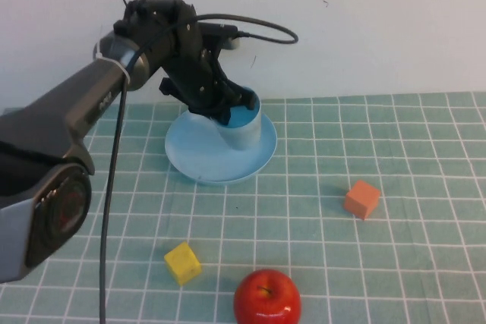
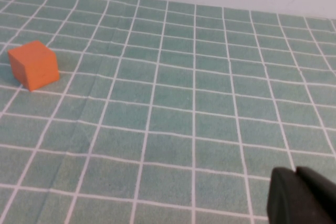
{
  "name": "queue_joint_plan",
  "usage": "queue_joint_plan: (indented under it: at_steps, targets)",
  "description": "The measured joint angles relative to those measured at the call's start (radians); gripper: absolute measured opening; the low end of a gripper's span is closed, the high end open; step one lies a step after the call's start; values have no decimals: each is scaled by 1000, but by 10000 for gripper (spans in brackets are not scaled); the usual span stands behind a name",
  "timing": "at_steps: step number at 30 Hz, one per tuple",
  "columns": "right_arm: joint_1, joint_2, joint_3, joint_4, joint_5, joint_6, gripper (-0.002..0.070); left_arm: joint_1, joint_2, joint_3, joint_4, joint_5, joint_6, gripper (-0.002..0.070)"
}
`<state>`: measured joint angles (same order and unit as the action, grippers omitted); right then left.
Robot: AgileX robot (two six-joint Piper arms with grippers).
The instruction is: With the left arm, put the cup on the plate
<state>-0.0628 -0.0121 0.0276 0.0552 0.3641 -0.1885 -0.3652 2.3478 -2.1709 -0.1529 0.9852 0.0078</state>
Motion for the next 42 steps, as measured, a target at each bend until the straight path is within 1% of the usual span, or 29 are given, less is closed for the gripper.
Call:
queue_joint_plan:
  at_steps: [3, 9, 11, 13, 18, 21, 24, 28, 30, 32, 34, 38, 39, 42]
  targets:
    - [0, 0, 0, 0, 0, 0, -2, 0, 48, -24, 38, 33, -29, 27]
    - [0, 0, 0, 0, 0, 0, -2, 2, 73, -40, 53, 44, -115, 28]
    - [0, 0, 0, 0, 0, 0, -2, 2, 75, -40, 54, 44, -124, 39]
    - [0, 0, 0, 0, 0, 0, -2, 2, 77, -42, 55, 41, -124, 88]
    - [0, 0, 0, 0, 0, 0, -2, 2, 91, -57, 59, 42, -124, 312]
    - [0, 0, 0, 0, 0, 0, -2, 2, 94, -101, 62, 53, -124, 400]
    - [0, 0, 0, 0, 0, 0, -2, 2, 94, -172, 81, 92, -124, 435]
    - [0, 0, 0, 0, 0, 0, -2, 2, 71, -245, 124, 142, -125, 442]
    - [0, 0, 0, 0, 0, 0, -2, 2, 39, -265, 153, 175, -125, 436]
    - [0, 0, 0, 0, 0, 0, -2, 2, 3, -271, 194, 207, -125, 405]
    - [0, 0, 0, 0, 0, 0, -2, 2, -39, -271, 234, 236, -125, 329]
    - [0, 0, 0, 0, 0, 0, -2, 0, -151, -271, 299, 263, -112, 104]
    - [0, 0, 0, 0, 0, 0, -2, 0, -188, -271, 306, 265, -110, 69]
    - [0, 0, 0, 0, 0, 0, -2, -11, -317, -271, 317, 271, -103, 21]
